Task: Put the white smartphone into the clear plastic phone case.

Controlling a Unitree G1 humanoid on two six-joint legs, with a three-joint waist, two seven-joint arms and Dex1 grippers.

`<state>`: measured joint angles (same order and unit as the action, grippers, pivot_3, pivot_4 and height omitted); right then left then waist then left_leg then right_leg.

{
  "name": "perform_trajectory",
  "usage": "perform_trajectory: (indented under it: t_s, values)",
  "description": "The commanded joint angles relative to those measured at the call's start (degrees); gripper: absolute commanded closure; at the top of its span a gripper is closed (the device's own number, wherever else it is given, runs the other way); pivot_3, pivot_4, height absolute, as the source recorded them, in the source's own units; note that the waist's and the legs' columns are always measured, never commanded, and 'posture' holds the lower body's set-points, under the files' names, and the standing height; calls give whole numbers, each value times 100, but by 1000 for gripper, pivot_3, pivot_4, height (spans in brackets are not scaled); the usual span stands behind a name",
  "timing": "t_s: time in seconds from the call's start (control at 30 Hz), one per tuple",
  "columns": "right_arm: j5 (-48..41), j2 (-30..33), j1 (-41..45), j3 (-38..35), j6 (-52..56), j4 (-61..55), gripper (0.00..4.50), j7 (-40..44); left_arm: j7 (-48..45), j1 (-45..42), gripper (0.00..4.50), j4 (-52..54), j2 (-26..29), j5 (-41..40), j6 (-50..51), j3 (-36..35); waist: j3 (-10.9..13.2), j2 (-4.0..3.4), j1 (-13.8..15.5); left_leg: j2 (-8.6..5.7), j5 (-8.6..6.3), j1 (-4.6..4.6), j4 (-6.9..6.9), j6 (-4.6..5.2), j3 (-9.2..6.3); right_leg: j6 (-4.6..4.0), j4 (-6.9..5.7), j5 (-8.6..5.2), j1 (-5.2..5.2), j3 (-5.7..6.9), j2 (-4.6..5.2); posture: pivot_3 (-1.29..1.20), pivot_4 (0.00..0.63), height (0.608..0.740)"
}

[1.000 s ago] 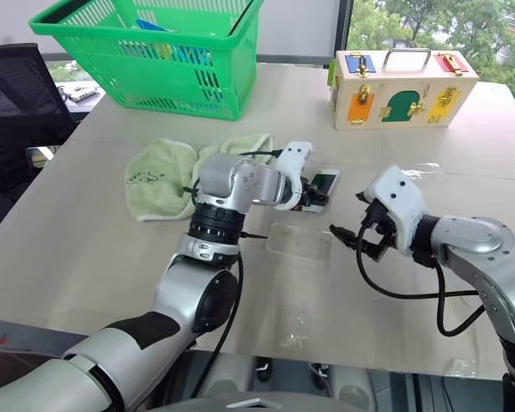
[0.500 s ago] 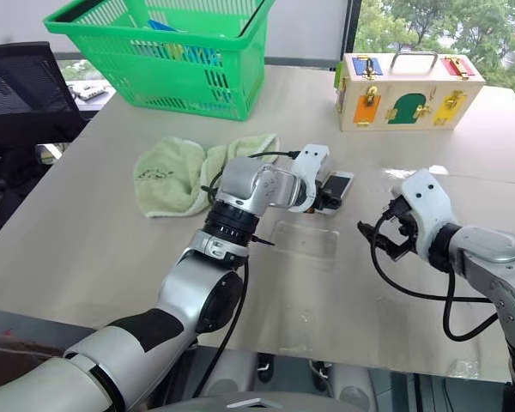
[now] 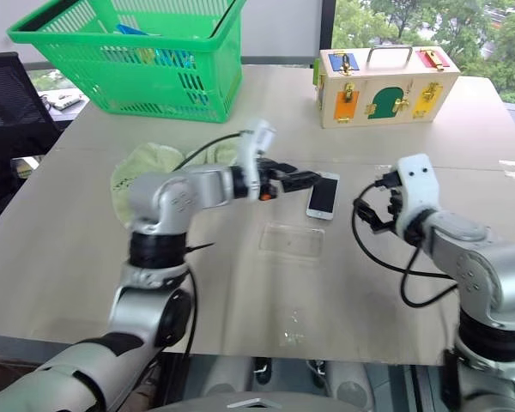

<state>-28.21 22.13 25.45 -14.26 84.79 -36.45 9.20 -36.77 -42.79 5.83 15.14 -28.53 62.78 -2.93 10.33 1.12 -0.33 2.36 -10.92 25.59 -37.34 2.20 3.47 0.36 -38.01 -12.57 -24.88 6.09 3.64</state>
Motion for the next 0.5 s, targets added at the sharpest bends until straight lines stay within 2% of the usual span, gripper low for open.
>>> perform_trajectory:
  t_s: [0.03,0.2,0.33,0.5]
  values:
    - [257,-403,194,266,-57,83,0,-373,-1368,563,107,690,885,-315,-1231,-301,-1,0,1,-3,-2,0,-1,3,2,1,0,0,1,0,4,0,150,740]
    - [688,-1132,465,714,-310,673,0,-833,-2773,1432,107,843,2123,-373,-2338,-382,0,-1,8,-6,-4,2,-7,7,4,2,3,0,0,-2,7,0,150,740]
    - [1040,-1501,649,940,-693,1274,0,-1089,-3169,1988,107,894,2644,-343,-2754,-450,0,-4,42,-6,-4,5,-8,8,1,-1,6,1,1,-2,7,0,150,740]
    - [1446,-1956,772,977,-1168,2046,0,-1463,-3374,2465,107,898,2838,-367,-3171,-444,0,-5,34,-4,-4,7,-4,8,-1,0,6,1,-2,0,3,0,150,740]
